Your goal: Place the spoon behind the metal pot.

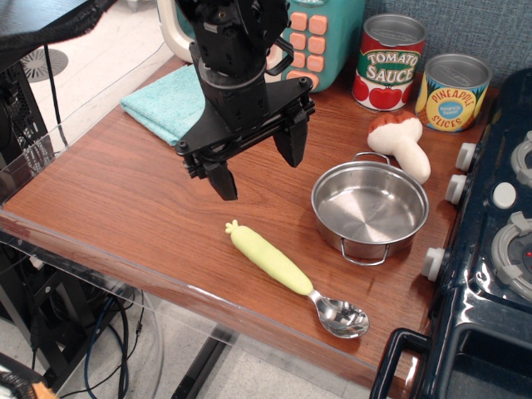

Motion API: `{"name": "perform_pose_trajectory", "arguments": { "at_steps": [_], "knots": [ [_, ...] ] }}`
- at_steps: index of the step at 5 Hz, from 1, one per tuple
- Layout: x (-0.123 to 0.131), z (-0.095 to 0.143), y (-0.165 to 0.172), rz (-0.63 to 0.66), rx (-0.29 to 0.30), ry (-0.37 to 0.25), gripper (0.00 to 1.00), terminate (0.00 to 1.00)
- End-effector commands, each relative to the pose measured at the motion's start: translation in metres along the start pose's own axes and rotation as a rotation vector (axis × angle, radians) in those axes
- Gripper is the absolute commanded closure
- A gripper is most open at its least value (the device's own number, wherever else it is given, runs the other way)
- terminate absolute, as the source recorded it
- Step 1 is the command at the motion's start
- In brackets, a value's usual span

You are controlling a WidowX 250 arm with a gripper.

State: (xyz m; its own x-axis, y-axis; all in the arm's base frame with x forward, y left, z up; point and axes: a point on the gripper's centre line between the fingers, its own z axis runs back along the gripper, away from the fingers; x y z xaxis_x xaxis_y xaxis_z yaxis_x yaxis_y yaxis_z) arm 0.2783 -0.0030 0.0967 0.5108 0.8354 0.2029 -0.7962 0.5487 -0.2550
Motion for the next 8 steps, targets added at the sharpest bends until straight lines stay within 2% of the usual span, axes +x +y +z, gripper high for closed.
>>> {"name": "perform_pose_trajectory", "arguments": {
  "at_steps": [1, 5, 7, 8],
  "knots": [
    [0.000, 0.000, 0.000, 0.000, 0.000, 0.000, 0.00, 0.00],
    [-0.021, -0.057, 0.029, -0.014, 0.140, 0.028, 0.00, 0.00],
    [-0.033, -0.073, 0.022, -0.049, 0.162, 0.063, 0.00, 0.00],
    [-0.033, -0.072, 0.024, -0.044, 0.170, 0.030, 1.00, 0.00]
  ]
}}
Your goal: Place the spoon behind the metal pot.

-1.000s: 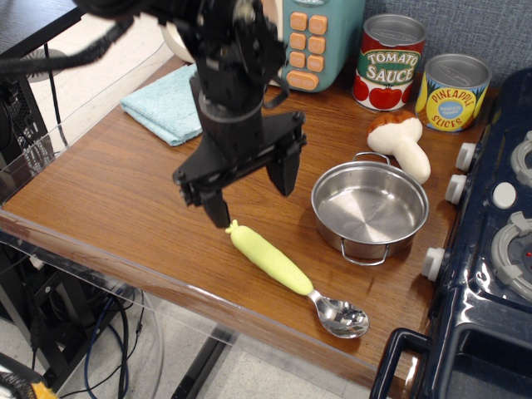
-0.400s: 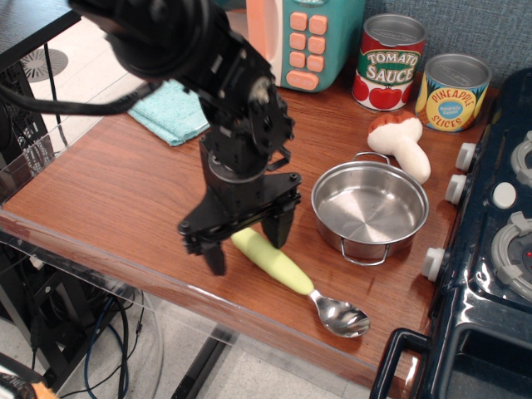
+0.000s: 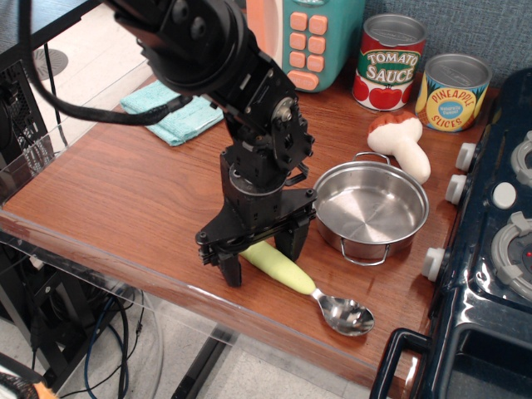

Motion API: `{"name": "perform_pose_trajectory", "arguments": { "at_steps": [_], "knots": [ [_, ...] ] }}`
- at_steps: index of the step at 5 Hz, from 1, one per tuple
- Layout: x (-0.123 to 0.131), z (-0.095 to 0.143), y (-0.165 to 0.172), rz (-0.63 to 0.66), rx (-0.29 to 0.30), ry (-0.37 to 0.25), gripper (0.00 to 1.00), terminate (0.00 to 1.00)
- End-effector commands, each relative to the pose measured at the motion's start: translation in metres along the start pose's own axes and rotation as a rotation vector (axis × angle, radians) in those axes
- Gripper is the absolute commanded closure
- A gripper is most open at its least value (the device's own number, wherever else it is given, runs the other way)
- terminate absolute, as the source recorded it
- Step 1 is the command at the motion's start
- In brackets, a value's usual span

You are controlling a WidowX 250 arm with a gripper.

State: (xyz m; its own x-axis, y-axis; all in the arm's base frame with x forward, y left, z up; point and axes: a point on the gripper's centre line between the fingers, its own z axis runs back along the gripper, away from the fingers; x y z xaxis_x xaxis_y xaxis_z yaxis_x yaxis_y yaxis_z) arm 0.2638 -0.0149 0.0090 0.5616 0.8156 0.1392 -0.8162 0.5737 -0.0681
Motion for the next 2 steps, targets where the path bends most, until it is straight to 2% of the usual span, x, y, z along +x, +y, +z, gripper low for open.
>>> {"name": "perform_pose_trajectory", "arguments": {
  "at_steps": [1, 2],
  "knots": [
    [0.0034, 0.0102, 0.0003, 0.002, -0.015, -0.040, 1.00, 0.00],
    [0.0132, 0.0202, 0.0071, 0.017, -0.026, -0.066, 1.00, 0.00]
  ]
}}
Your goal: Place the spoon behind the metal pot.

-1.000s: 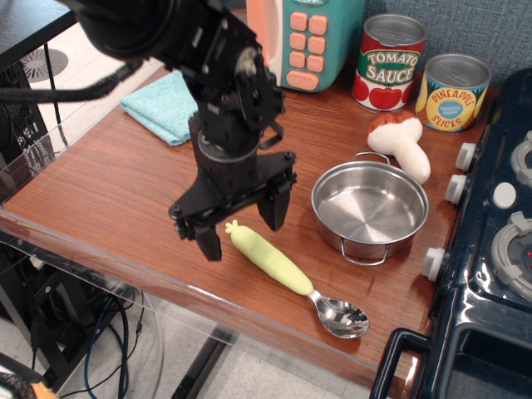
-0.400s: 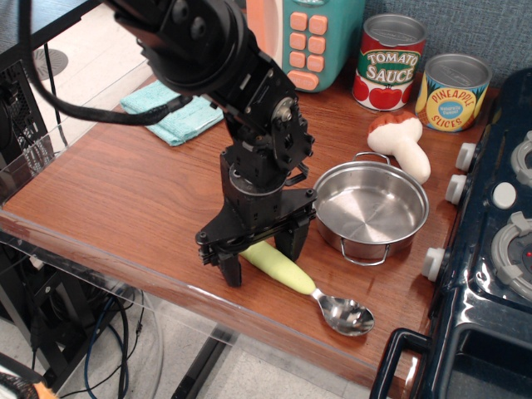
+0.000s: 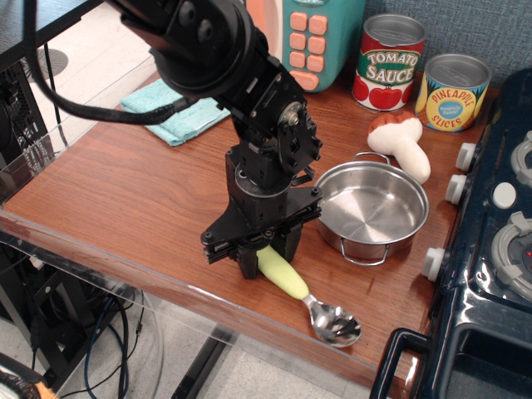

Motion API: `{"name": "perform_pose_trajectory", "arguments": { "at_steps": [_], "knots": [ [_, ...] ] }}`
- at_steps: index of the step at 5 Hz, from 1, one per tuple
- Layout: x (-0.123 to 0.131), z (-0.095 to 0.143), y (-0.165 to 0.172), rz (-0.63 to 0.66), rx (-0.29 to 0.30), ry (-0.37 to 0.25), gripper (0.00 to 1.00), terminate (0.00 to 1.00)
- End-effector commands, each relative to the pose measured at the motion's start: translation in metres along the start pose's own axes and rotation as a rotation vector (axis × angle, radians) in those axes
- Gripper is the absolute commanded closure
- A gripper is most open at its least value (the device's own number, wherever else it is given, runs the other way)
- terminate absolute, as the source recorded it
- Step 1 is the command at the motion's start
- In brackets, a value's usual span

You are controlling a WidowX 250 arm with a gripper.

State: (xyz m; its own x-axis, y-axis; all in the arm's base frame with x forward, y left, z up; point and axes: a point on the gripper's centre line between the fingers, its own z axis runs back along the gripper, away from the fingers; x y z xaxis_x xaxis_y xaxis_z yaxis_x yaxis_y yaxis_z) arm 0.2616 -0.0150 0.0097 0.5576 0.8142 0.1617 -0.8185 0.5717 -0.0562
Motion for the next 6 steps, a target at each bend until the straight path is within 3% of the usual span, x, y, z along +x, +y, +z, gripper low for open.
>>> {"name": "perform_pose_trajectory", "arguments": {
  "at_steps": [1, 3, 4, 6],
  "knots": [
    [0.033, 0.028, 0.008, 0.047, -0.053, -0.048, 1.00, 0.00],
    [0.082, 0.057, -0.028, 0.000, -0.135, -0.024, 1.00, 0.00],
    [0.103, 0.058, -0.067, -0.239, -0.198, 0.021, 1.00, 0.00],
    [0.107, 0.059, -0.126, -0.556, -0.236, -0.031, 1.00, 0.00]
  ]
}}
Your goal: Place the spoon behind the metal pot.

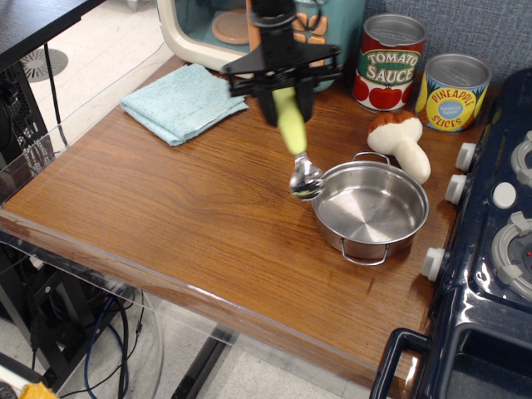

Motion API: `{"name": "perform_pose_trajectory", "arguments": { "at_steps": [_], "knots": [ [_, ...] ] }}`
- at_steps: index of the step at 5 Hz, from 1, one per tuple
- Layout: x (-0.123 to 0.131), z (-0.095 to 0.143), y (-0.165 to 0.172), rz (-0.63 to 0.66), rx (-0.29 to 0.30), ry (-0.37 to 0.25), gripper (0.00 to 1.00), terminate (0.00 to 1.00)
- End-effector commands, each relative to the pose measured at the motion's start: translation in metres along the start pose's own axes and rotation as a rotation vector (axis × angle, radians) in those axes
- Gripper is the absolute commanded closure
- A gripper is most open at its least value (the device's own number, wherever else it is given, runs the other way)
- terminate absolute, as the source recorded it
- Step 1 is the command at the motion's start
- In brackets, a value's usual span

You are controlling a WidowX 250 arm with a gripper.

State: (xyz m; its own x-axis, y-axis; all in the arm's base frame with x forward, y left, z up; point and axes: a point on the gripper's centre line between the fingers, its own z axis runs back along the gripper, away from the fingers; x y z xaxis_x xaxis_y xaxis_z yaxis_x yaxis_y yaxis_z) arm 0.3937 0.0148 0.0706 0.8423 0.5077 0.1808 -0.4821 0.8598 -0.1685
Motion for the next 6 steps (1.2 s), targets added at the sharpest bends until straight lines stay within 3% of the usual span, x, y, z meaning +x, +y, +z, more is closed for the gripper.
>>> {"name": "perform_pose_trajectory", "arguments": {
  "at_steps": [1, 2, 6],
  "knots": [
    [0.025, 0.002, -0.038, -0.246, -0.027, -0.041, 1.00, 0.00],
    [0.026, -0.015, -0.039, -0.333, -0.009, 0.001, 1.00, 0.00],
    [0.021, -0.055, -0.029, -0.377, 0.027, 0.100, 1.00, 0.00]
  ]
}}
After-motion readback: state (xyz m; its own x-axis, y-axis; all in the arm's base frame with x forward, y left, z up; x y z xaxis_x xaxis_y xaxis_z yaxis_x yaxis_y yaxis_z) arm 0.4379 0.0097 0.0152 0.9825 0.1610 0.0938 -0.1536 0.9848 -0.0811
